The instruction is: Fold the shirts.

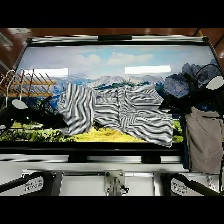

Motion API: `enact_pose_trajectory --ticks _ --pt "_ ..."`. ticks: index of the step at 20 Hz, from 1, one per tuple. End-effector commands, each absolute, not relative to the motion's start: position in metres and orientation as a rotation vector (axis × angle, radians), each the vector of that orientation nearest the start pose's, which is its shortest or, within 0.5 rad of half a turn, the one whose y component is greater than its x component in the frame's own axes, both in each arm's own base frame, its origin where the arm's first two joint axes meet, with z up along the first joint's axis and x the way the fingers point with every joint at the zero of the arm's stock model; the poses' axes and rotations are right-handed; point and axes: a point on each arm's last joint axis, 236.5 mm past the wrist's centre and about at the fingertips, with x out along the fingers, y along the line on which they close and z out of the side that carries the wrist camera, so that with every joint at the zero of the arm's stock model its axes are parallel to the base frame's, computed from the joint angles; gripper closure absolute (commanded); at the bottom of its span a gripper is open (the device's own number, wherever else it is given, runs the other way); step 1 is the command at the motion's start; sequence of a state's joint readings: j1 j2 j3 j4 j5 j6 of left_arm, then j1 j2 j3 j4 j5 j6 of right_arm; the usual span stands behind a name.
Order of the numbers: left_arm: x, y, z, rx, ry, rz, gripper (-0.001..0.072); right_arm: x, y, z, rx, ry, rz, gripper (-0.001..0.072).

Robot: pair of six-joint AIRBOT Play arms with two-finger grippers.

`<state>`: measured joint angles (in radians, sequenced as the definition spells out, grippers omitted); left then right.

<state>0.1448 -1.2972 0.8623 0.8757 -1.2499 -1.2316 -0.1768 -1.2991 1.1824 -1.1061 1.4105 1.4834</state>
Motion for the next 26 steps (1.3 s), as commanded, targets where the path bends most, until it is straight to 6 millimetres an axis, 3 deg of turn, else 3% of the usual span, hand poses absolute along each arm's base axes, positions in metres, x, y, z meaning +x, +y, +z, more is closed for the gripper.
enact_pose_trajectory --ticks 1,5,6,7,9,11,13,14,15,16,17,19,21,22,23,26 --pt "0.368 -0.122 0.049 -0.586 1.169 -0.595 0.0657 0.35 0.039 0.021 0.45 1.42 0.21 0.0089" --pt "0.477 -0.104 0.231 -0.459 0.617 -0.572 0.0658 0.367 0.033 0.022 0.46 1.352 0.169 0.009" --pt "0.5 -0.098 0.268 -0.438 0.492 -0.543 0.0658 0.371 0.032 0.023 0.465 1.334 0.163 0.0089" --pt "0.521 -0.093 0.301 -0.429 0.378 -0.518 0.0658 0.374 0.032 0.023 0.468 1.32 0.161 0.0089" --pt "0.557 -0.091 0.331 -0.433 0.247 -0.488 0.0658 0.377 0.032 0.024 0.47 1.306 0.159 0.009" --pt "0.589 -0.104 0.313 -0.45 0.238 -0.484 0.0657 0.378 0.032 0.024 0.47 1.303 0.158 0.0089" --pt "0.612 -0.127 0.254 -0.469 0.347 -0.507 0.0656 0.378 0.032 0.024 0.47 1.303 0.158 0.0089" --pt "0.618 -0.138 0.221 -0.476 0.419 -0.525 0.0622 0.378 0.033 0.025 0.476 1.302 0.161 0.0089" --pt "0.622 -0.146 0.188 -0.493 0.493 -0.536 0.0375 0.379 0.035 0.026 0.485 1.299 0.168 0.0089" --pt "0.625 -0.149 0.161 -0.551 0.566 -0.529 0.0026 0.379 0.037 0.027 0.495 1.298 0.176 0.0089" --pt "0.624 -0.148 0.144 -0.621 0.631 -0.515 -0.0013 0.378 0.04 0.028 0.503 1.301 0.183 0.0089" --pt "0.613 -0.136 0.134 -0.65 0.708 -0.523 -0.0013 0.374 0.042 0.028 0.503 1.316 0.195 0.009" --pt "0.591 -0.116 0.14 -0.636 0.775 -0.546 -0.0013 0.366 0.042 0.026 0.482 1.348 0.209 0.0089" --pt "0.574 -0.101 0.136 -0.618 0.85 -0.521 0.0024 0.362 0.039 0.024 0.473 1.365 0.204 0.0089" --pt "0.554 -0.081 0.121 -0.573 0.959 -0.459 0.0151 0.357 0.035 0.021 0.451 1.387 0.193 0.0089" --pt "0.464 -0.015 0.065 -0.295 1.375 -0.231 0.0162 0.338 0.025 0.014 0.391 1.471 0.169 0.0089"
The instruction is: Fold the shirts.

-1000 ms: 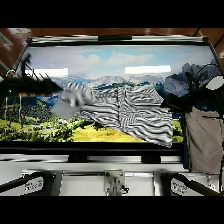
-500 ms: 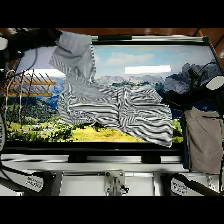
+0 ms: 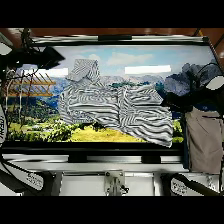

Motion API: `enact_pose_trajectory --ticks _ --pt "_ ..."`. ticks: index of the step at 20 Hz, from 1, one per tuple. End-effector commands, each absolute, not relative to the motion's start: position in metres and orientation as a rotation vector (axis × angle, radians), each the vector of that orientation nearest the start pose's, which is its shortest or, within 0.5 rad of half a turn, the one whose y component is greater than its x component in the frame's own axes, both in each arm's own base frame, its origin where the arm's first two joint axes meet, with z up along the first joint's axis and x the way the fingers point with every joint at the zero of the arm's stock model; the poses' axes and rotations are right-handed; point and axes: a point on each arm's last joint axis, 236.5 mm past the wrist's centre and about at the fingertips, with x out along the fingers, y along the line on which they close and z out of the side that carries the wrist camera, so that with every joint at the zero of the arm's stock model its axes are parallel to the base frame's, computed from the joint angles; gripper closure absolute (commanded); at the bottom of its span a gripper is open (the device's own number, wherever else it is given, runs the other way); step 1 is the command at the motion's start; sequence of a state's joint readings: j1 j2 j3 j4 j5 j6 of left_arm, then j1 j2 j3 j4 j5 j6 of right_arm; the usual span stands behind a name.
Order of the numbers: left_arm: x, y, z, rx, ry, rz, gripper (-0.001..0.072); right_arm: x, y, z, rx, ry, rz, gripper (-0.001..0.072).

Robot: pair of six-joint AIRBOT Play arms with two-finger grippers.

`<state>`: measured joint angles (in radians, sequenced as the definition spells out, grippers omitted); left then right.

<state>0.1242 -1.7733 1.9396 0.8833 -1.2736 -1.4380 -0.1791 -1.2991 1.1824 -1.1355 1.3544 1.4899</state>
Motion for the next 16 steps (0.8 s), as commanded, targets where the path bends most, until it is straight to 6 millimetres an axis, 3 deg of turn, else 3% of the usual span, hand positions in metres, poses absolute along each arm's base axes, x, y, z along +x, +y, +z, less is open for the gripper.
enact_pose_trajectory --ticks 1,3,6,9,11,14,16 --pt "0.443 -0.009 0.056 -0.257 1.45 -0.224 0.0155 0.333 0.021 0.012 0.373 1.494 0.158 0.0089" --pt "0.407 -0.011 0.036 -0.281 1.533 -0.232 0.0008 0.326 0.019 0.011 0.361 1.524 0.154 0.0089" --pt "0.356 -0.038 -0.001 -0.37 1.564 -0.287 0.0006 0.324 0.02 0.011 0.363 1.532 0.159 0.0089" --pt "0.316 -0.042 -0.033 -0.389 1.553 -0.271 0.0007 0.324 0.021 0.012 0.369 1.529 0.164 0.0089" --pt "0.307 -0.057 -0.047 -0.427 1.544 -0.309 0.0007 0.325 0.022 0.012 0.37 1.527 0.165 0.0089" --pt "0.327 -0.082 -0.059 -0.52 1.465 -0.329 0.0007 0.325 0.025 0.013 0.382 1.525 0.174 0.0089" --pt "0.33 -0.092 -0.07 -0.509 1.478 -0.337 0.0008 0.325 0.025 0.013 0.383 1.527 0.174 0.0089"
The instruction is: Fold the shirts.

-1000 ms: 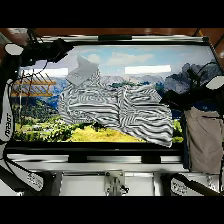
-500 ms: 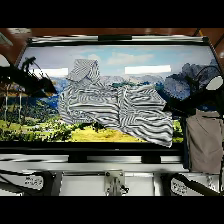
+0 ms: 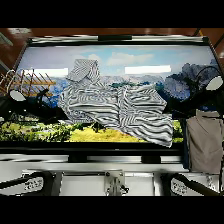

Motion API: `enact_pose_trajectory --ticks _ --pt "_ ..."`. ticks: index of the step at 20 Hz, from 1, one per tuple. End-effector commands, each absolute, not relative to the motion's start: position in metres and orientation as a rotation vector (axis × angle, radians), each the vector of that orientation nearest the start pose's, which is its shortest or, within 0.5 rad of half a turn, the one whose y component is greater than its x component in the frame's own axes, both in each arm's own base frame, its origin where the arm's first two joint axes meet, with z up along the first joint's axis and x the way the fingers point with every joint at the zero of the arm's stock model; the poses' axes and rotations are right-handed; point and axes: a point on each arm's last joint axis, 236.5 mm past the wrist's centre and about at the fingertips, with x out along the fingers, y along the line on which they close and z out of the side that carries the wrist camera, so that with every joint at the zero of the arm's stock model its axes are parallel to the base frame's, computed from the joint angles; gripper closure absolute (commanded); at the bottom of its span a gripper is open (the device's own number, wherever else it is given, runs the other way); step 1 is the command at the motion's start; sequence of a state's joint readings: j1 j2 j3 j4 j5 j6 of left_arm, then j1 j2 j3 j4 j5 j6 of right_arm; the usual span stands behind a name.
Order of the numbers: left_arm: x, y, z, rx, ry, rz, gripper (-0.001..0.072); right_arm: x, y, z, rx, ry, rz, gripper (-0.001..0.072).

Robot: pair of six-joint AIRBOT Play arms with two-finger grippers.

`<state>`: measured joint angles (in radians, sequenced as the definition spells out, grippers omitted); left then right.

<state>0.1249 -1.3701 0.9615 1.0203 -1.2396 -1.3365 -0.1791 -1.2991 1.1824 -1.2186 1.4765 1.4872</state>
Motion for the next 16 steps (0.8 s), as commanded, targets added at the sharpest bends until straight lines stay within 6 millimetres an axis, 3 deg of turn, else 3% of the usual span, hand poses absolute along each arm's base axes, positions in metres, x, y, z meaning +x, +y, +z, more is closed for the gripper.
enact_pose_trajectory --ticks 1,4,5,6,8,9,10,12,14,16 --pt "0.329 -0.095 -0.077 -0.501 1.492 -0.339 0.0009 0.325 0.025 0.013 0.382 1.527 0.174 0.0089" --pt "0.334 -0.097 -0.089 -0.497 1.492 -0.327 0.001 0.322 0.025 0.013 0.383 1.538 0.176 0.0089" --pt "0.338 -0.095 -0.09 -0.496 1.48 -0.318 0.0033 0.322 0.025 0.013 0.384 1.539 0.175 0.0089" --pt "0.342 -0.094 -0.09 -0.499 1.462 -0.304 0.0103 0.322 0.025 0.013 0.386 1.538 0.173 0.0089" --pt "0.348 -0.092 -0.09 -0.505 1.44 -0.287 0.0451 0.32 0.024 0.011 0.378 1.55 0.175 0.0089" --pt "0.348 -0.092 -0.09 -0.503 1.439 -0.288 0.0608 0.308 0.017 0.003 0.349 1.598 0.154 0.0089" --pt "0.347 -0.093 -0.088 -0.492 1.442 -0.303 0.0657 0.287 0.009 -0.007 0.354 1.676 0.125 0.0089" --pt "0.342 -0.096 -0.079 -0.442 1.451 -0.375 0.0657 0.26 0.005 -0.022 0.477 1.741 0.115 0.0089" --pt "0.346 -0.097 -0.064 -0.401 1.417 -0.417 0.0657 0.246 0.001 -0.035 0.587 1.744 0.083 0.0089" --pt "0.353 -0.097 -0.046 -0.371 1.363 -0.432 0.0657 0.228 -0.008 -0.046 0.581 1.793 0.07 0.0088"
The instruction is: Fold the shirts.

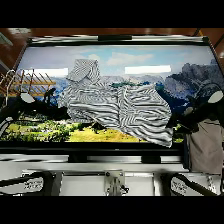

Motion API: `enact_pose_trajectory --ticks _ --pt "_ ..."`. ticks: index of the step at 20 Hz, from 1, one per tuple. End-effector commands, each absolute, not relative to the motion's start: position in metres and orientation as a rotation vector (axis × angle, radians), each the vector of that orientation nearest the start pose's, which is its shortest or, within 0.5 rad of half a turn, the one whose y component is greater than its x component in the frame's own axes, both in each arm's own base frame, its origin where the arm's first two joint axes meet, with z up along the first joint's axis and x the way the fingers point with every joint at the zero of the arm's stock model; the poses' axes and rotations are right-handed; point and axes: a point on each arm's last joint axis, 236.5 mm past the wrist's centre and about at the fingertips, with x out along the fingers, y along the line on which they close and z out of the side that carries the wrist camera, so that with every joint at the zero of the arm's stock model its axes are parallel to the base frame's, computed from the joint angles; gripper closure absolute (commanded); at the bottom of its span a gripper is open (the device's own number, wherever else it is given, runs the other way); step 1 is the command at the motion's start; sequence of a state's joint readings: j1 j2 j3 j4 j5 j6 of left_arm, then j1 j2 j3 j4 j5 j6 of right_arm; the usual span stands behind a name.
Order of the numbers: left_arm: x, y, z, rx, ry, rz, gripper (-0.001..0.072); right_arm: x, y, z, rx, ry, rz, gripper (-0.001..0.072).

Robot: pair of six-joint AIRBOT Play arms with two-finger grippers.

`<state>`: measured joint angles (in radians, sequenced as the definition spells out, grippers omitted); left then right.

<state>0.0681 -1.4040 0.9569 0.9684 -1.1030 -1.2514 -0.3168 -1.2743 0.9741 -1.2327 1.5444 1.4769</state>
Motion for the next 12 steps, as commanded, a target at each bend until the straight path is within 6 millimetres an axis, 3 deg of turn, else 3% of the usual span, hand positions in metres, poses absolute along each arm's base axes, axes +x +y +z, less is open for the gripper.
enact_pose_trajectory --ticks 1,3,4,8,10,12 --pt "0.356 -0.096 -0.038 -0.362 1.342 -0.434 0.0657 0.222 -0.014 -0.051 0.556 1.812 0.054 0.0088" --pt "0.357 -0.096 -0.029 -0.354 1.316 -0.436 0.0657 0.22 -0.02 -0.055 0.528 1.816 0.034 0.0086" --pt "0.357 -0.096 -0.027 -0.352 1.311 -0.437 0.0657 0.219 -0.017 -0.056 0.534 1.816 0.048 0.0043" --pt "0.356 -0.097 -0.022 -0.349 1.306 -0.443 0.0657 0.189 -0.005 -0.083 0.565 1.888 0.048 0.0043" --pt "0.356 -0.097 -0.02 -0.347 1.299 -0.443 0.0657 0.196 0.008 -0.095 0.631 1.831 0.066 0.0043" --pt "0.361 -0.097 -0.014 -0.345 1.285 -0.443 0.0657 0.205 0.005 -0.105 0.649 1.775 0.014 0.0043"
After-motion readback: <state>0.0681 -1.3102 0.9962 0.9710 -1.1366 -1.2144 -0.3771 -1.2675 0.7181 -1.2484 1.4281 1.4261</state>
